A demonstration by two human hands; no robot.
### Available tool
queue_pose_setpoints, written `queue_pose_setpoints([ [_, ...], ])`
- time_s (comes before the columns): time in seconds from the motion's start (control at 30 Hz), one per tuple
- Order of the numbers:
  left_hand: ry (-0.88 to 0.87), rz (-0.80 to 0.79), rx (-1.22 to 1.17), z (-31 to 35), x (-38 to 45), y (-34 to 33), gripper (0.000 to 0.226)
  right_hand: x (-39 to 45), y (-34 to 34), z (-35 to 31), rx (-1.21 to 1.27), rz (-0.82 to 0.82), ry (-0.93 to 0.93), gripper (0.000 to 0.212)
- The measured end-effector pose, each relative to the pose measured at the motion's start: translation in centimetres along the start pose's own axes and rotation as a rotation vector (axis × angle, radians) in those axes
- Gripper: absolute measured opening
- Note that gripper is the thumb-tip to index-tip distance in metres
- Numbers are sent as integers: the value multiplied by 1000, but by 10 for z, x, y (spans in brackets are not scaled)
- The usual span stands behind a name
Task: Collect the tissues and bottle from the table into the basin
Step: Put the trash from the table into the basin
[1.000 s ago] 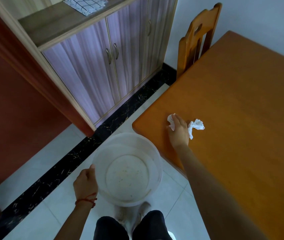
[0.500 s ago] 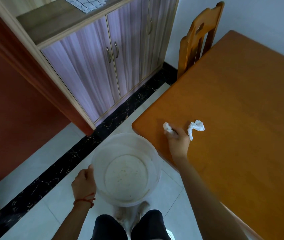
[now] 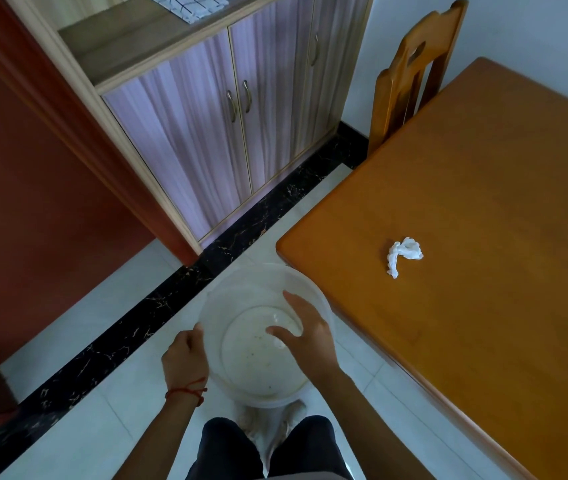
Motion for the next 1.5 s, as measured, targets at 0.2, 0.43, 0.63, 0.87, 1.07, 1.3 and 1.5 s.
queue_pose_setpoints([
  [0.2,-7,6,-3,-4,-2,-1,36,14,68,19,-85,376,34,60],
  [0.43,-11,3,4,-10,-3,-3,38,52,149,63,-102,621,-168,65],
  [0.63,-26,1,6,-8,-5,-4,36,80,162,84,-302,417,-214,66],
  [0.87,-32,7,3,-8,-9,-3,36,73,155,87,-410,471,-154,40],
  [1.07,-40,4,-18,-8,-15,-6,35,59,142,74,-210,502,-152,27],
  [1.3,-50,-13,-8,-10,-24,-9,35,18,89,26,-87,488,22,18],
  [1.5,-55,-34,-1,-9,-32,-8,37,-20,34,6,-20,309,93,24],
])
Point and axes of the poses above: each hand's wrist, its own x-axis towards the middle knuckle, its own y-axis out of the back of the hand, z = x × y, the point moved 4 cm from there along x, towards the middle knuckle, and after that the axes turned 9 degrees about -x, right-handed, at the moved point
